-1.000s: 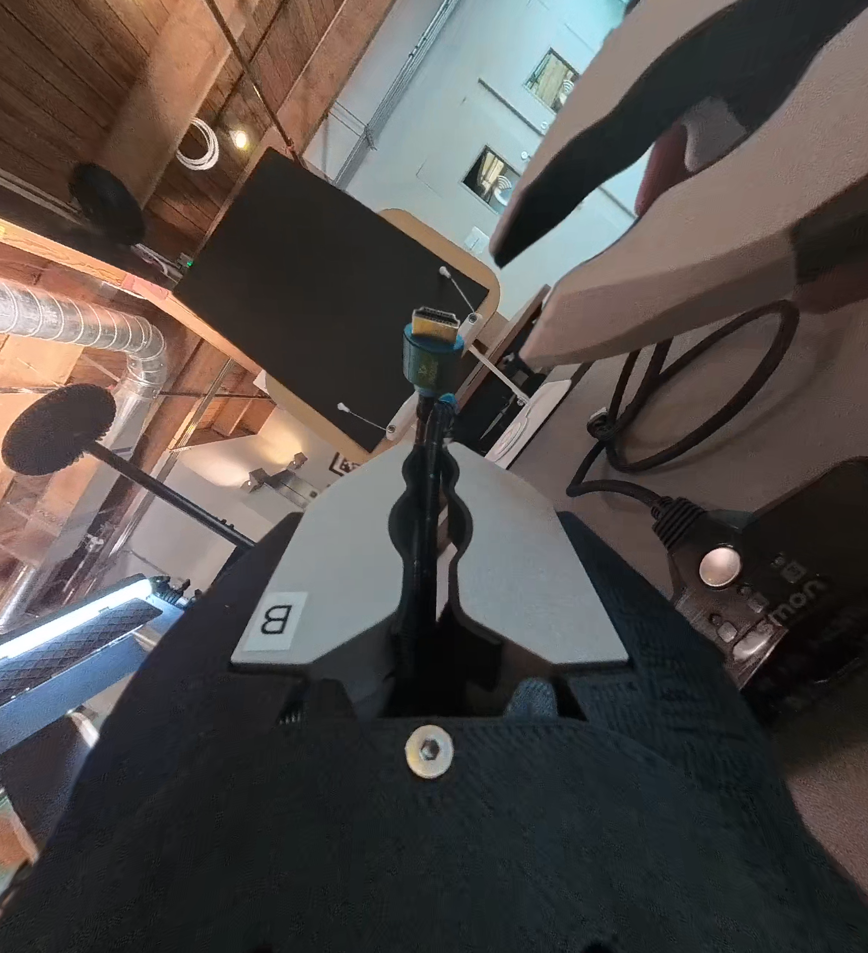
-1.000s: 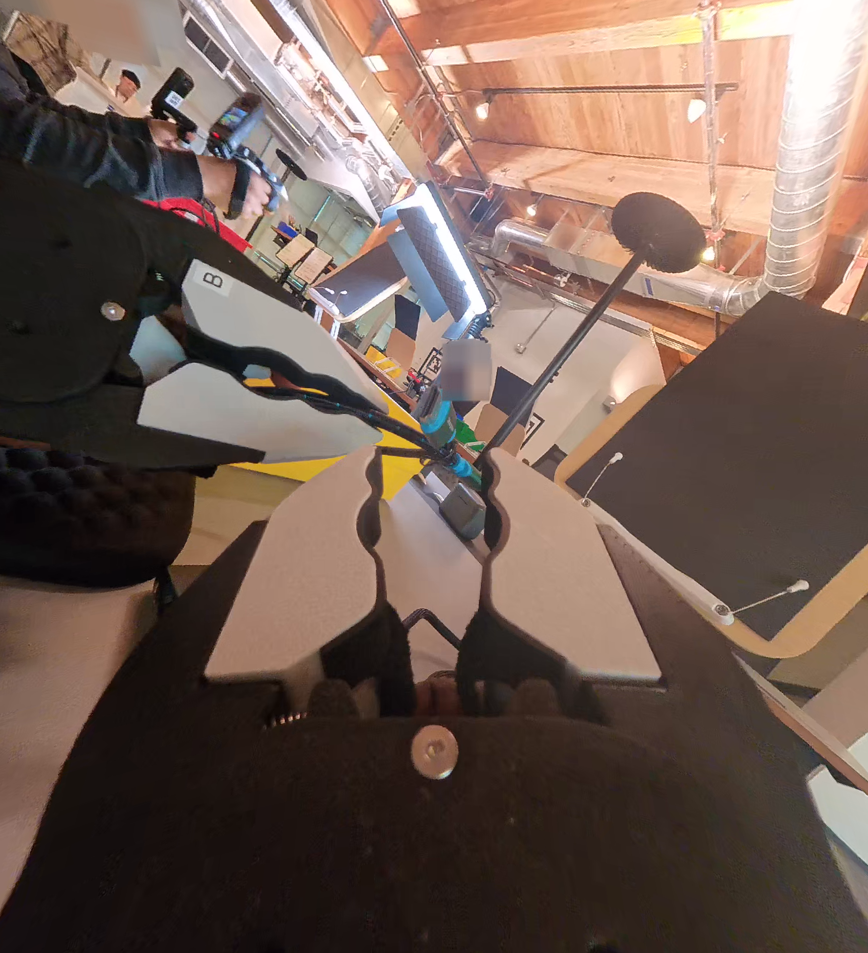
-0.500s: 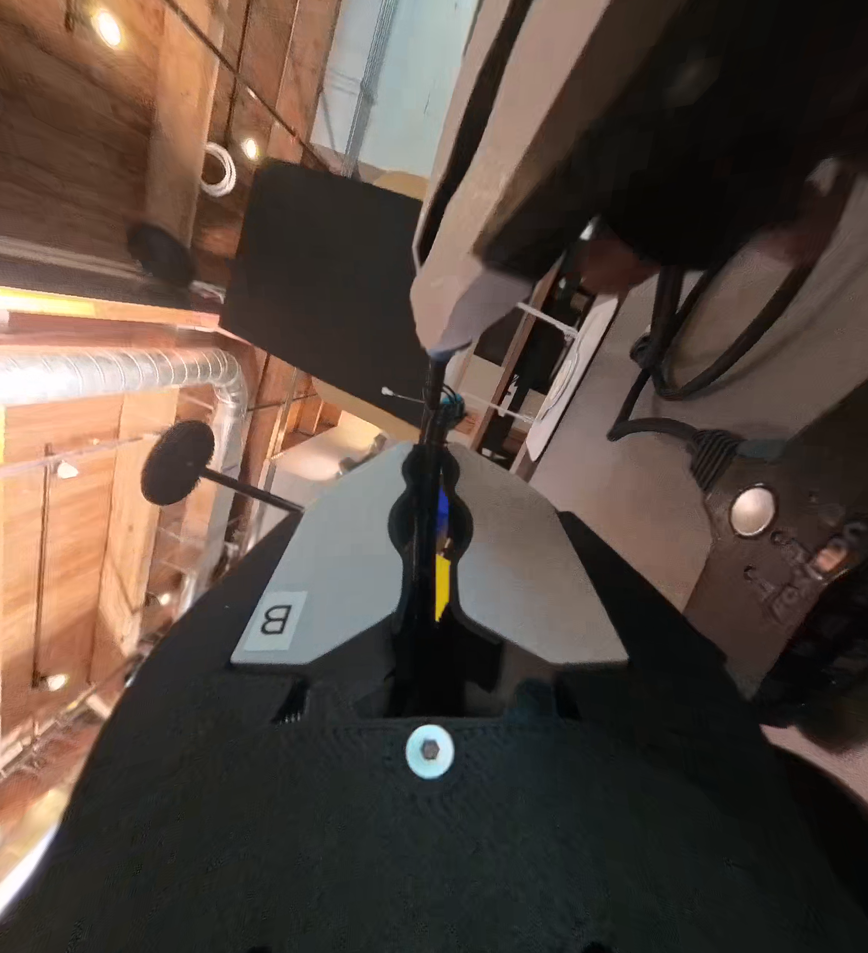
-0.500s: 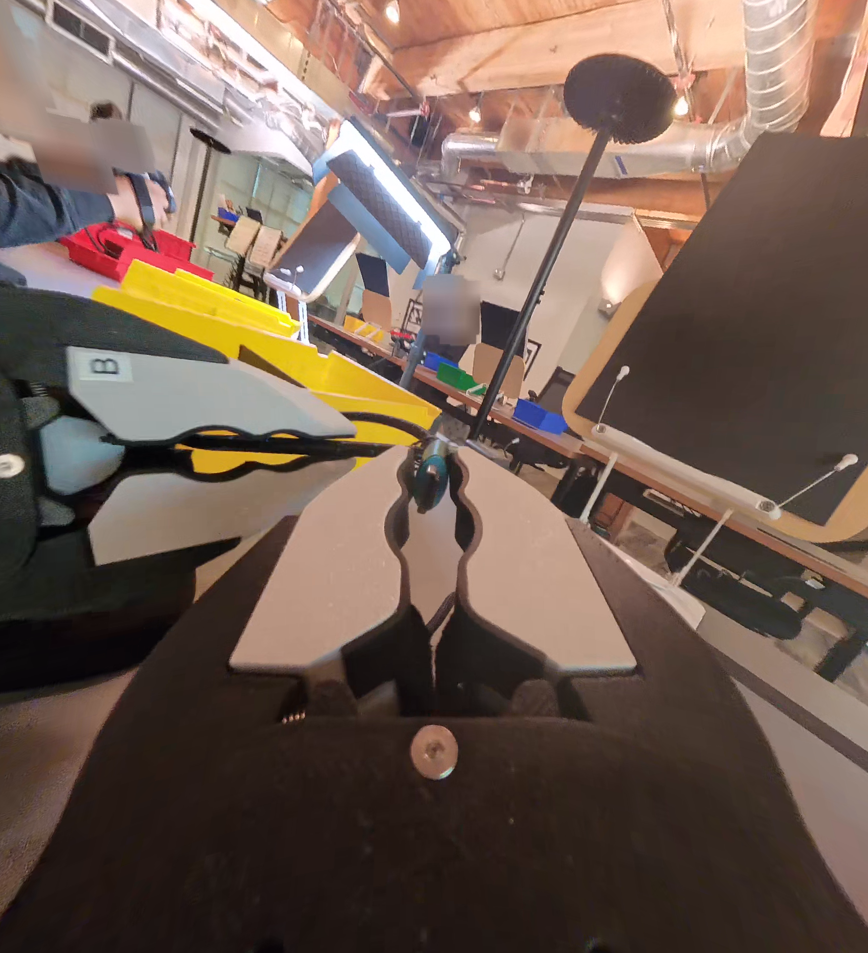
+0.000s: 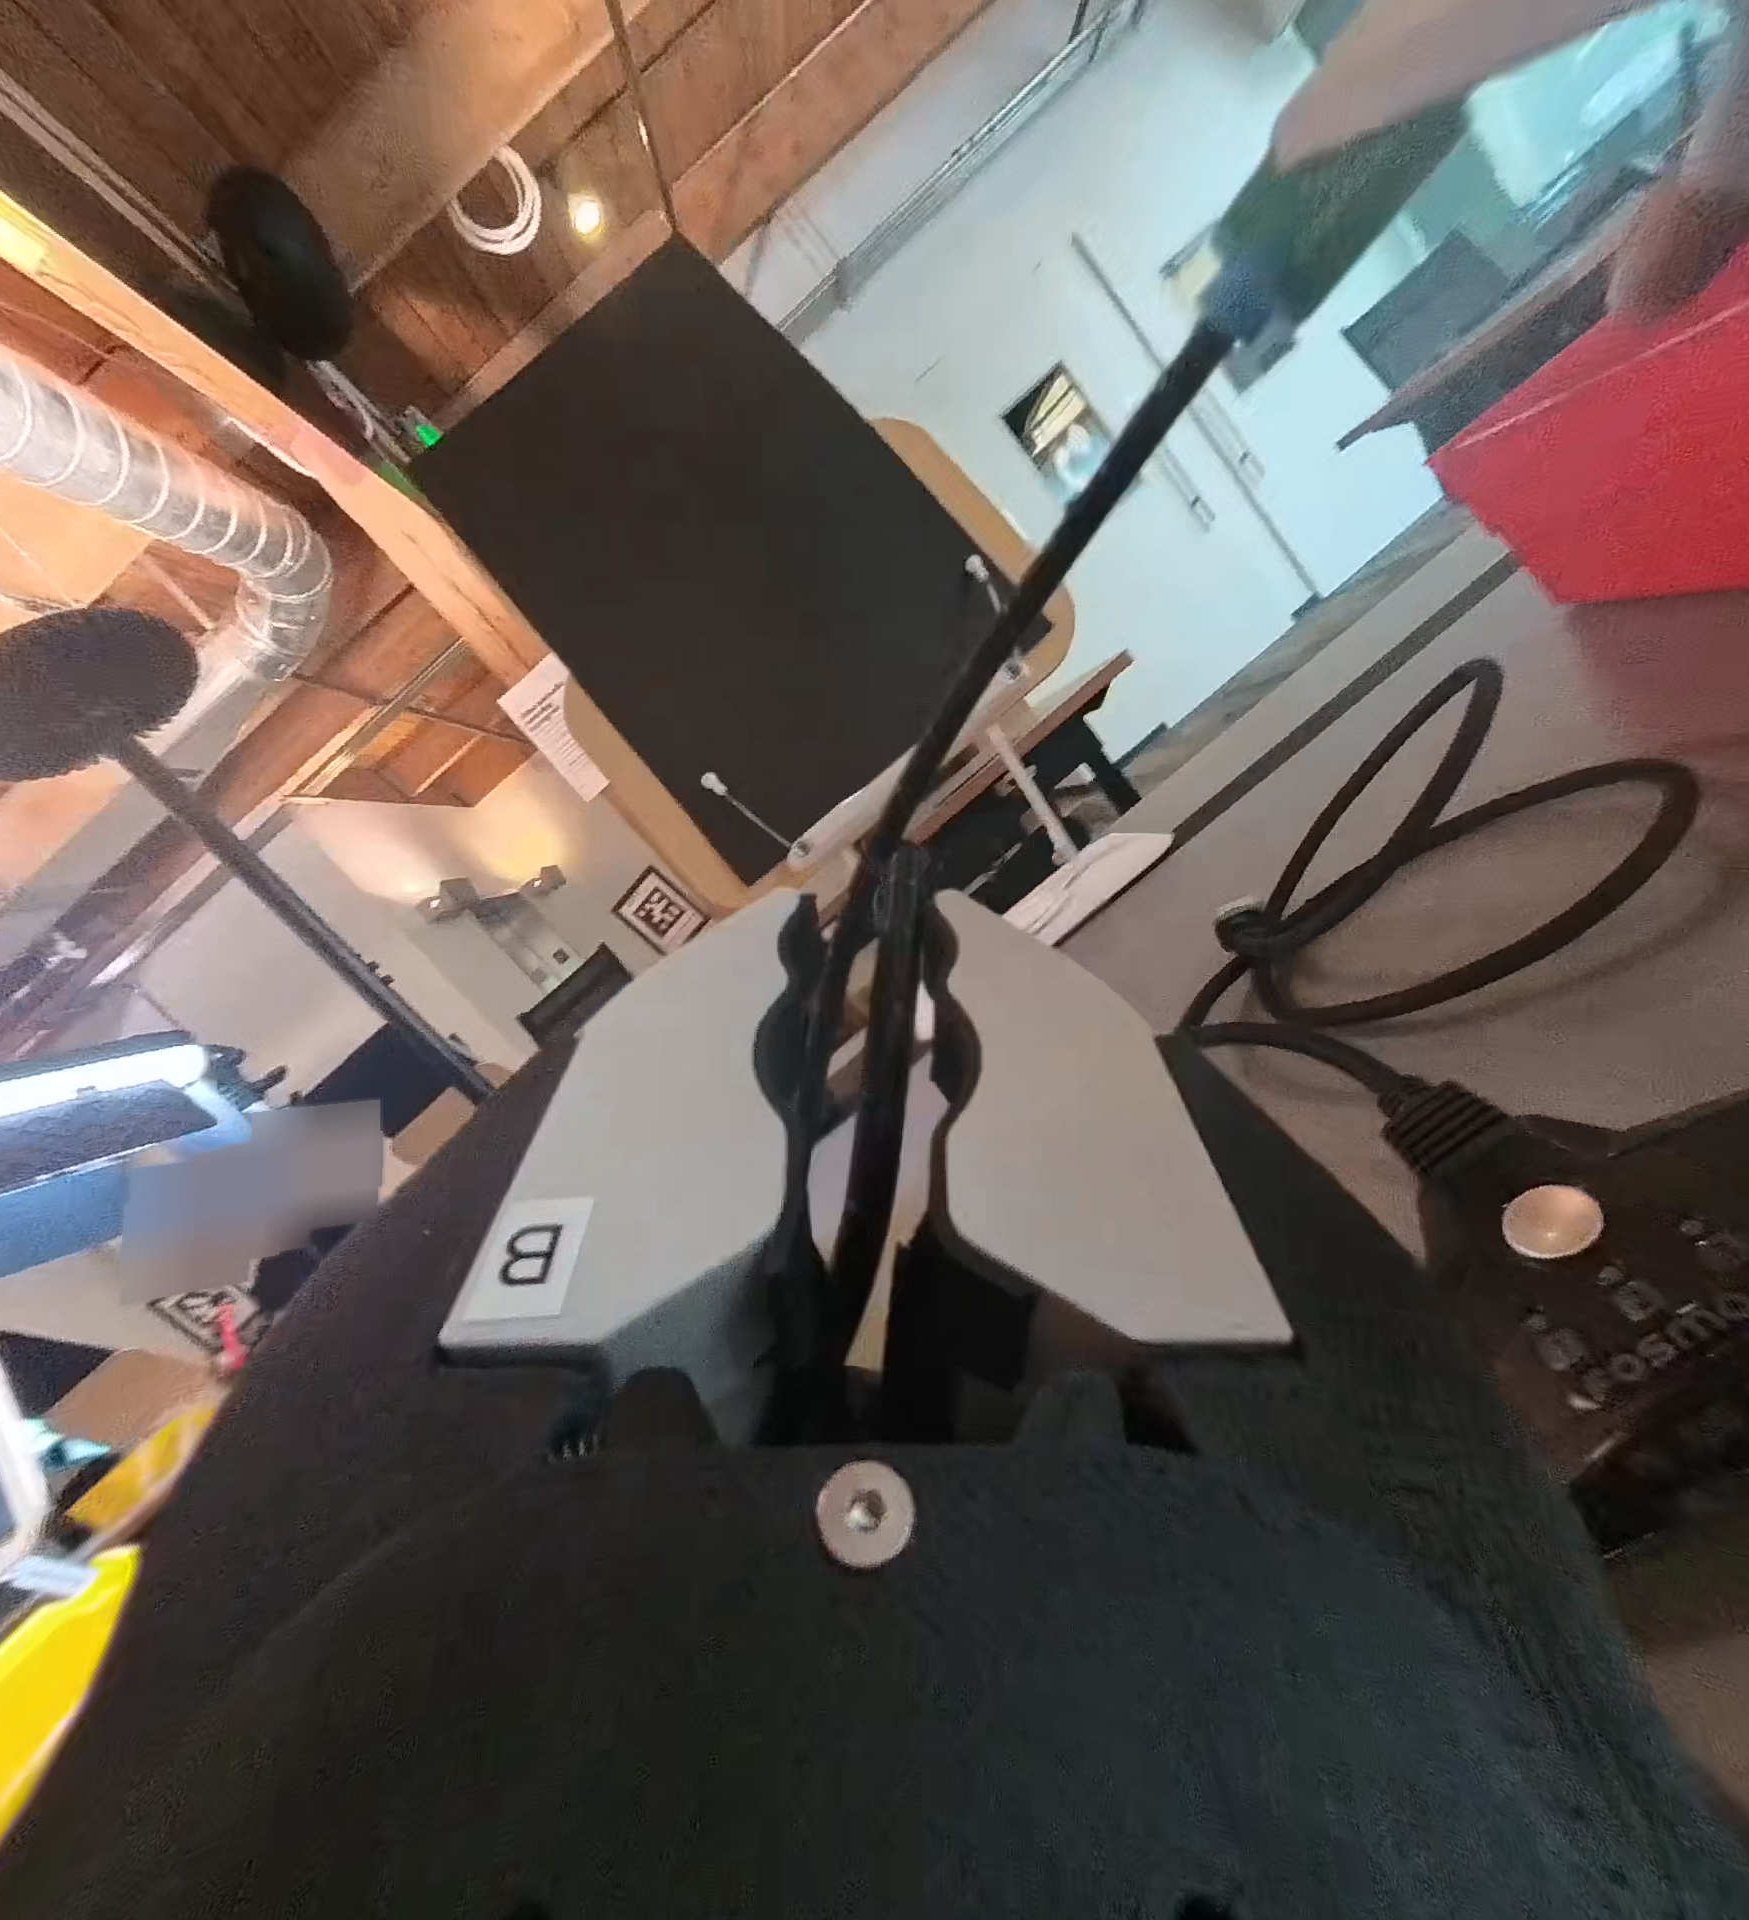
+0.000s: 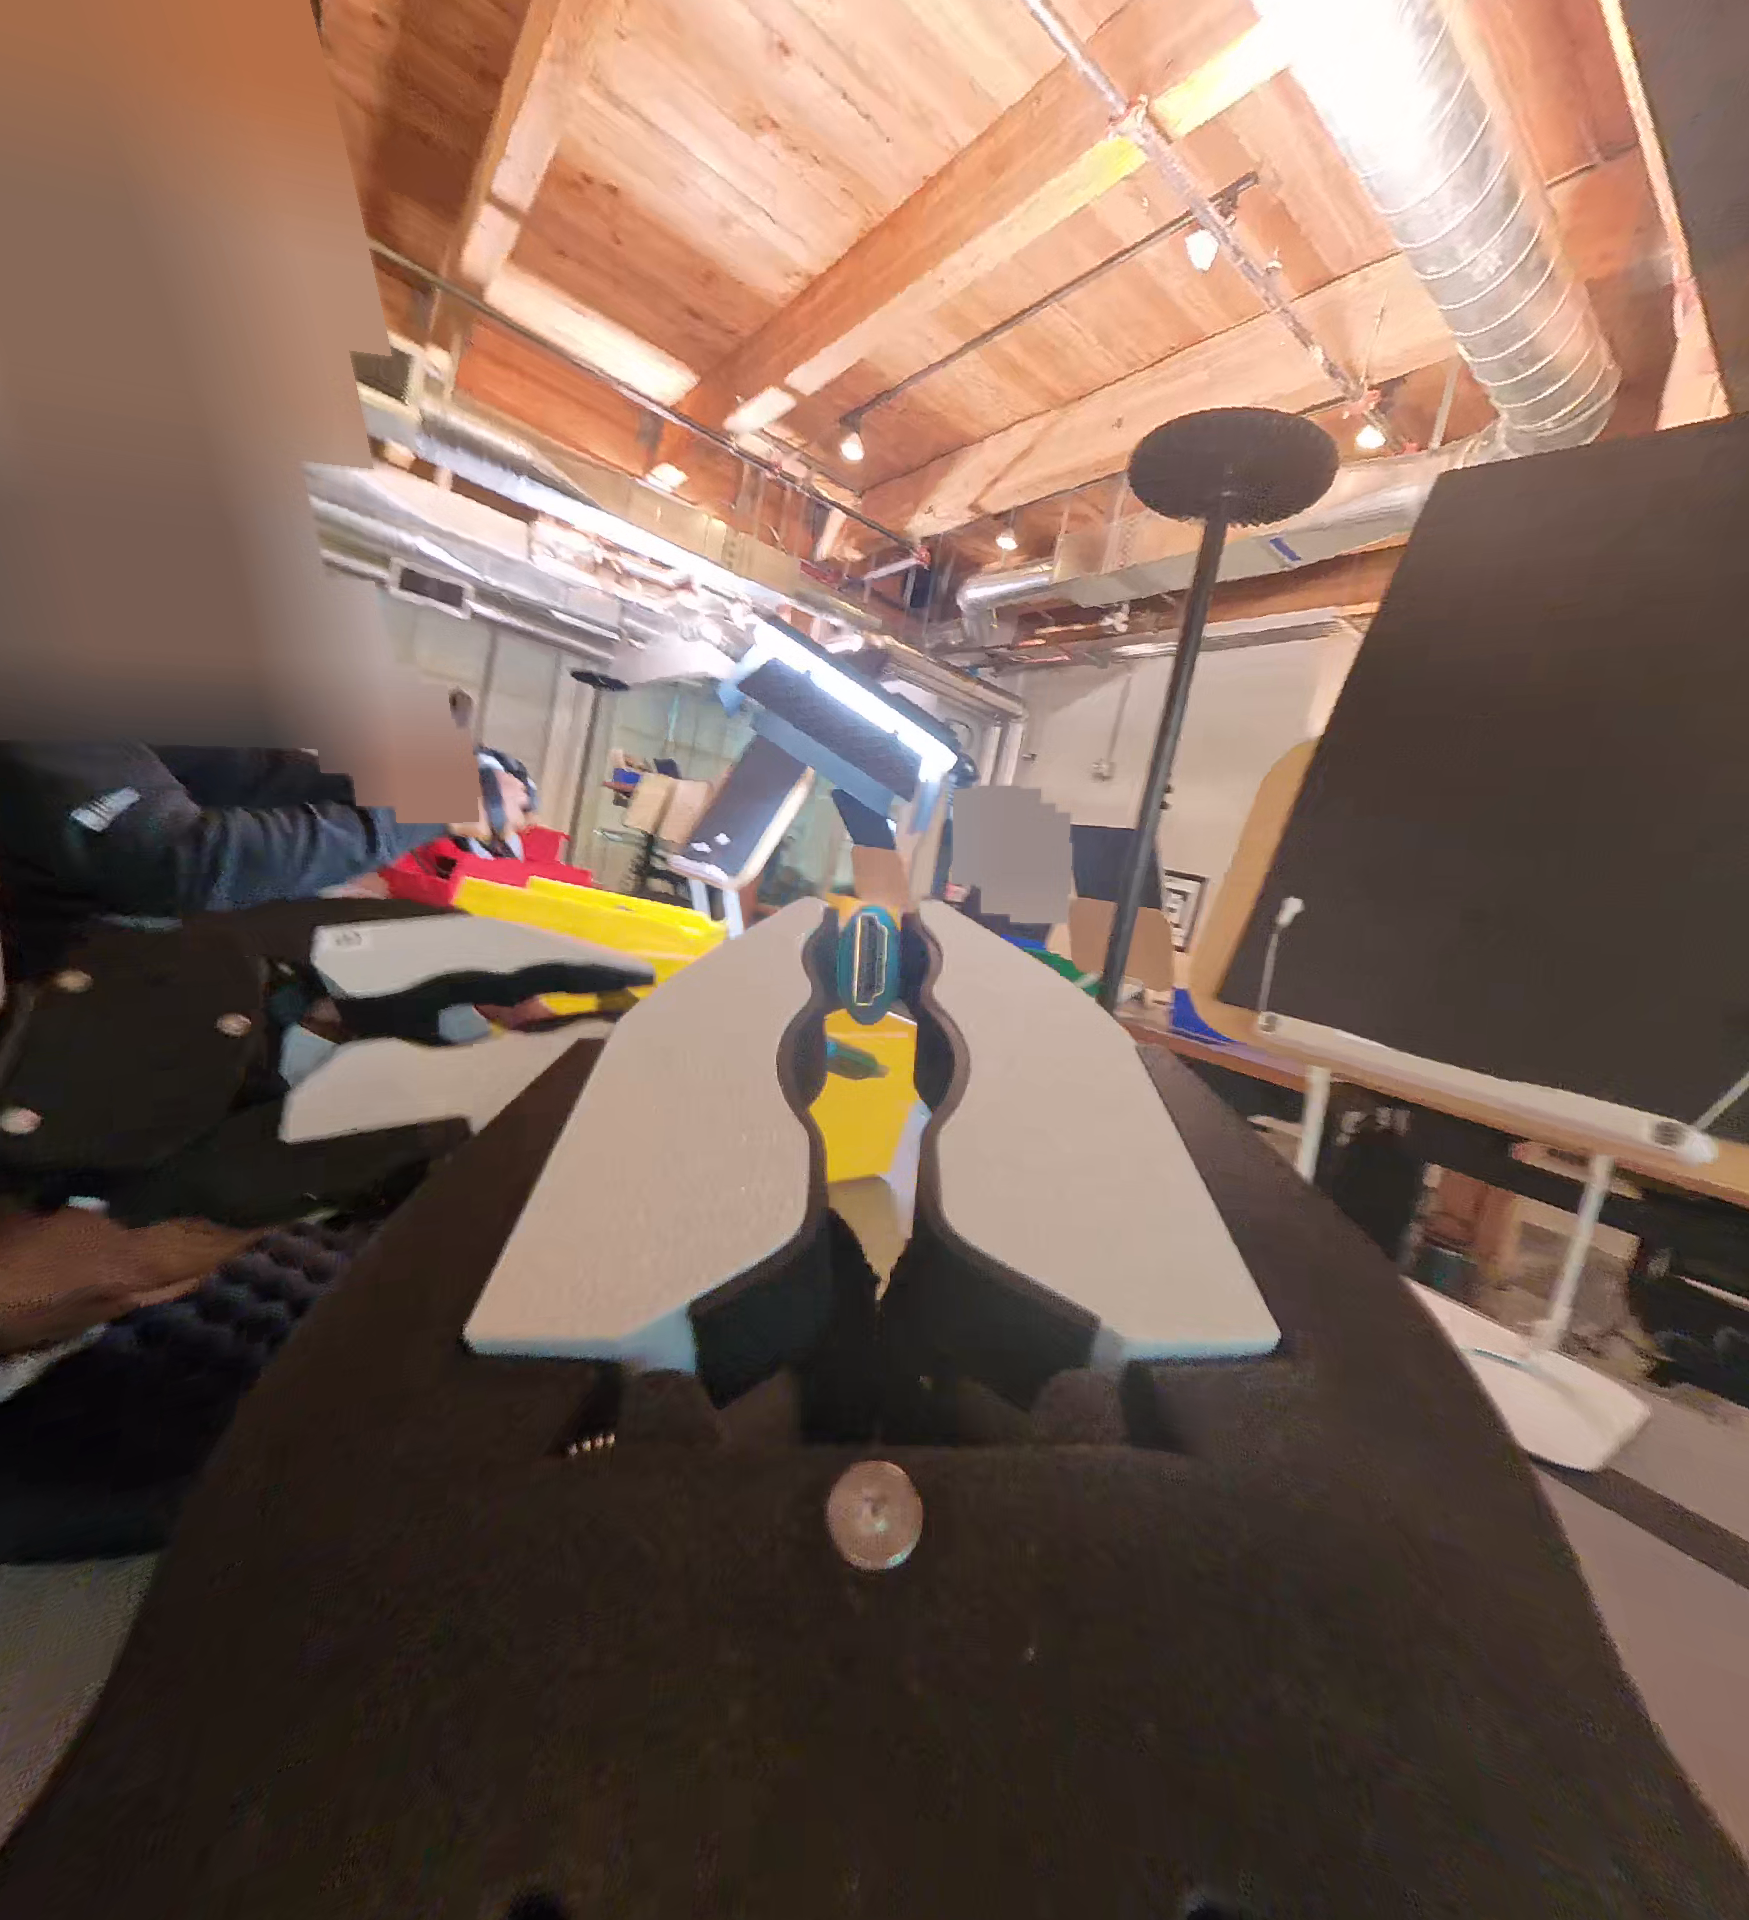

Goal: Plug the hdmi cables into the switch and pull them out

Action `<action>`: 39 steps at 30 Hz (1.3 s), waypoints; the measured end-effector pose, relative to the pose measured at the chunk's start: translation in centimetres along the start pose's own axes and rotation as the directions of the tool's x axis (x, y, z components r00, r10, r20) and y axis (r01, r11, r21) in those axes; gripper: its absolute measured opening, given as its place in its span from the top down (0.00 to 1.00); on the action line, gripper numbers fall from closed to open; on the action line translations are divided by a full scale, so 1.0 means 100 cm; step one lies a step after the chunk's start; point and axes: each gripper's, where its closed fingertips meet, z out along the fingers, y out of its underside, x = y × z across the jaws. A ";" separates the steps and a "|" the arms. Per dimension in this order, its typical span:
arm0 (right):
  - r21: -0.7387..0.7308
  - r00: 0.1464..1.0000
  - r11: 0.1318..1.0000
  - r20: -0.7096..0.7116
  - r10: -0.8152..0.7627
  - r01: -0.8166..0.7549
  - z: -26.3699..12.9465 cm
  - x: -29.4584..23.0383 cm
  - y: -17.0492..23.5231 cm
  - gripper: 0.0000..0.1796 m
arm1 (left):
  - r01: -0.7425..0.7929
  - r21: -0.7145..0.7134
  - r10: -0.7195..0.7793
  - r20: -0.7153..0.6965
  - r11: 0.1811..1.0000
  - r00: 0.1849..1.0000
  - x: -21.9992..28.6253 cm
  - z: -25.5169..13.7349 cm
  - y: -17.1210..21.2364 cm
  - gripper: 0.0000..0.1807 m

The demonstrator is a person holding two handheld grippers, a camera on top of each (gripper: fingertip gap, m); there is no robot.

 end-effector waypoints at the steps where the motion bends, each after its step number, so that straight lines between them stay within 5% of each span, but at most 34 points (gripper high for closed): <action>1: -0.023 0.999 0.999 -0.019 -0.027 0.027 0.001 0.000 0.004 0.94 | 0.050 0.032 -0.049 -0.015 0.998 0.999 0.000 -0.001 -0.005 0.87; 7: -0.128 0.996 0.992 -0.092 -0.022 0.011 0.004 0.008 0.027 0.94 | 0.433 0.359 -0.335 -0.304 0.827 0.892 0.004 -0.032 -0.062 0.83; 10: -0.148 0.997 0.989 -0.071 -0.032 0.021 0.005 0.005 0.032 0.94 | 0.655 0.290 -0.470 -0.506 0.698 0.724 0.009 -0.037 -0.068 0.85; 15: -0.133 0.999 0.990 0.011 -0.035 0.036 0.008 -0.011 0.030 0.94 | 0.856 0.052 -0.696 -0.559 0.514 0.451 0.004 -0.020 -0.045 0.75; 16: -0.131 1.000 0.991 0.024 -0.020 0.022 0.008 -0.012 0.029 0.94 | 0.842 0.038 -0.689 -0.555 0.538 0.466 0.008 -0.019 -0.044 0.74; 18: -0.131 0.997 0.991 0.064 0.029 -0.021 0.008 -0.018 0.029 0.93 | 0.727 0.090 -0.594 -0.514 0.681 0.619 0.017 -0.018 -0.043 0.73; 20: -0.133 0.977 0.984 0.162 0.142 -0.121 0.009 -0.032 0.028 0.93 | 0.465 0.193 -0.366 -0.395 0.864 0.843 0.026 -0.017 -0.042 0.73; 22: -0.162 0.925 0.951 0.239 0.295 -0.262 0.009 -0.042 0.027 0.92 | 0.194 0.270 -0.119 -0.269 0.943 0.956 0.034 -0.019 -0.045 0.73; 27: -0.221 0.697 0.765 0.319 0.642 -0.604 0.007 -0.045 0.024 0.90 | 0.007 0.242 0.045 -0.209 0.970 0.977 0.046 -0.016 -0.041 0.77; 30: -0.265 0.620 0.725 0.385 0.684 -0.635 0.005 -0.058 0.021 0.90 | -0.019 0.225 0.065 -0.197 0.974 0.978 0.045 -0.014 -0.037 0.80; 35: -0.278 0.630 0.800 0.501 0.593 -0.533 -0.001 -0.084 0.011 0.90 | -0.151 0.202 0.184 -0.158 0.968 0.970 0.049 -0.013 -0.033 0.96; 39: -0.201 0.802 0.936 0.482 0.352 -0.289 -0.001 -0.082 0.017 0.88 | -0.127 0.165 0.155 -0.171 0.978 0.973 0.047 -0.011 -0.028 0.97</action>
